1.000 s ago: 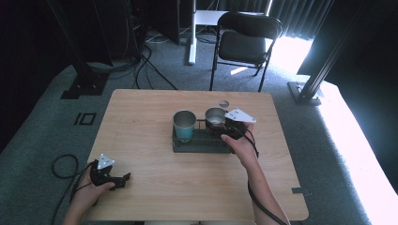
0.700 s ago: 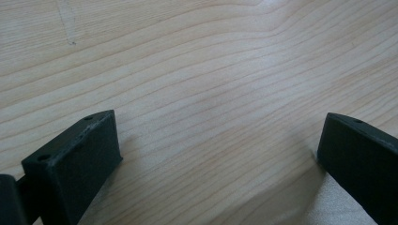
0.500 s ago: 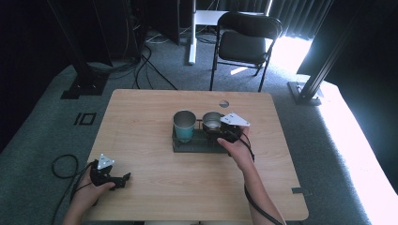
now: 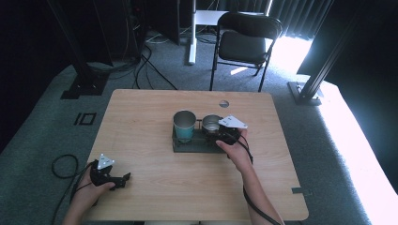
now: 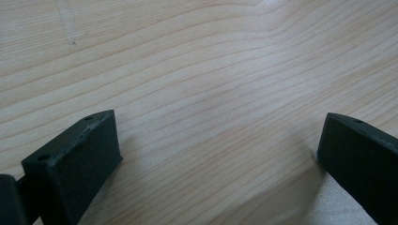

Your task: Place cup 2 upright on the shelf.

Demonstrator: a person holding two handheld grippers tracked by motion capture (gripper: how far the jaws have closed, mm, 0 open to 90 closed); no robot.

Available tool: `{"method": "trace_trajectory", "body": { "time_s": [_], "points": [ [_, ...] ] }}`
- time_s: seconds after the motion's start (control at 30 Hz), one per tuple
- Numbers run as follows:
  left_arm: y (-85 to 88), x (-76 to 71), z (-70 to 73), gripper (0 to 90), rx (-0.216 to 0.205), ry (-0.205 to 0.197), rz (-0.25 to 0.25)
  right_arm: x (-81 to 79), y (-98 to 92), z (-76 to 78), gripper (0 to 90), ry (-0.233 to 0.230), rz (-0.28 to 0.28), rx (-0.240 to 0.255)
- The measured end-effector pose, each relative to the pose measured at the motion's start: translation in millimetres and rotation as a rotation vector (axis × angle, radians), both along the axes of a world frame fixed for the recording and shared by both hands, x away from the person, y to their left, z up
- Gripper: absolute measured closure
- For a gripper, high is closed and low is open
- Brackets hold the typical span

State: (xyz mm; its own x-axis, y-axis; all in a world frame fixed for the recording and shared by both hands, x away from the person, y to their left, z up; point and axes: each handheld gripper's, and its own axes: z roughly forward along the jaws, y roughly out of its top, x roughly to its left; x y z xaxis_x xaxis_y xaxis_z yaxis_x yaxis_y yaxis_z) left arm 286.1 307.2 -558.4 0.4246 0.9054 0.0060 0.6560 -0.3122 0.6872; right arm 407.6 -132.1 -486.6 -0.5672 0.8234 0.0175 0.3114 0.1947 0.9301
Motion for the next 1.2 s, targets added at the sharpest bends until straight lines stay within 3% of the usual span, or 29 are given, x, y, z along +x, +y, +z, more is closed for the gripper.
{"method": "trace_trajectory", "body": {
  "time_s": [0.23,0.67,0.93,1.2],
  "points": [
    [0.0,0.0,0.0,0.4,-0.001,0.000,0.000,0.2,1.1,-2.5,14.5,0.003,0.002,-0.021],
    [0.0,0.0,0.0,0.4,-0.001,0.000,0.000,0.5,-1.3,2.2,12.5,0.077,0.028,-0.040],
    [0.0,0.0,0.0,0.4,-0.001,0.000,0.000,-2.0,-6.6,5.6,12.2,0.071,0.032,-0.062],
    [0.0,0.0,0.0,0.4,-0.001,0.000,0.000,-8.4,-13.0,7.8,11.8,0.069,0.041,-0.050]
  ]
}}
